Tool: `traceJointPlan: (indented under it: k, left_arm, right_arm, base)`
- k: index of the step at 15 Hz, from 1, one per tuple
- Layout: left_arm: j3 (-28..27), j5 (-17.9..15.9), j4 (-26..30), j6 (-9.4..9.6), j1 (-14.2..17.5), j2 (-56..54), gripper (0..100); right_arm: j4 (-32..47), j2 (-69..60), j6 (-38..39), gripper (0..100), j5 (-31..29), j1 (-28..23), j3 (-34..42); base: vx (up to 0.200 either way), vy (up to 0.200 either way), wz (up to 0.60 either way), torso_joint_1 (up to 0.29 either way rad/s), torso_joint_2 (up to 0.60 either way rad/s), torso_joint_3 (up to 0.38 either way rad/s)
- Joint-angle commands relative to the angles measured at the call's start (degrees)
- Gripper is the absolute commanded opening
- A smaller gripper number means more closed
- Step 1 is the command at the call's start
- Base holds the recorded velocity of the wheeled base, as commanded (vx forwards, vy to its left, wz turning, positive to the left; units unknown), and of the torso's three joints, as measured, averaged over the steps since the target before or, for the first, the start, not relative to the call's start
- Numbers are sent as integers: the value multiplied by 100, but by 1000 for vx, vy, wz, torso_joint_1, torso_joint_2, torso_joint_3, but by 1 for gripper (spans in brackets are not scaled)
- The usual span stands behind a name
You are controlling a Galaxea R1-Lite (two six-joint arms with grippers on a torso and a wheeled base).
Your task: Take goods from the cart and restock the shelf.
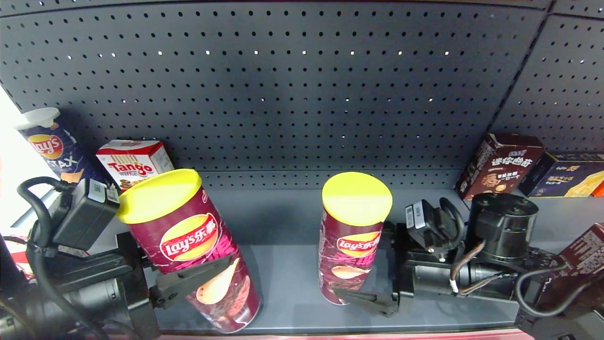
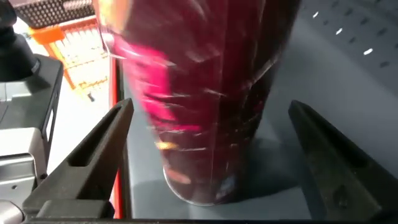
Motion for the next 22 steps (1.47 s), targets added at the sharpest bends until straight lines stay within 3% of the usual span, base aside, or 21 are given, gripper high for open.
traceJointPlan:
  k: [1, 5, 7, 9, 11, 14, 19, 22]
  left_arm:
    - [-1, 0, 0, 2, -5, 4, 0]
    - [8, -9, 0, 2, -14, 4, 0]
    - [43, -9, 0, 2, -14, -5, 0]
    - [52, -9, 0, 2, -14, -14, 0]
    - [52, -9, 9, 2, -23, -32, 0]
    - [26, -9, 9, 2, -23, -32, 0]
    - [-10, -9, 9, 2, -58, -32, 0]
    - [8, -9, 9, 2, -76, -40, 0]
  right_arm:
    - [-6, -584, 6, 100, 7, -105, 256]
    - [38, -1367, 6, 100, -19, -413, 432]
    - [64, -1956, 15, 100, -327, -598, 432]
    - [100, -2439, 15, 100, -969, -685, 414]
    - [372, -2914, 6, 100, -2138, -677, 423]
    - [1550, -4083, -47, 100, -4115, -536, 642]
    - [4266, -6737, -21, 100, -4282, -308, 1161]
    - [5347, -7739, 23, 100, -4256, -325, 1433]
  base:
    - [0, 0, 0, 0, 0, 0]
    - [0, 0, 0, 0, 0, 0]
    - [0, 0, 0, 0, 0, 0]
    - [0, 0, 0, 0, 0, 0]
    - [0, 0, 0, 0, 0, 0]
    - [0, 0, 0, 0, 0, 0]
    - [0, 0, 0, 0, 0, 0]
    - [0, 0, 0, 0, 0, 0]
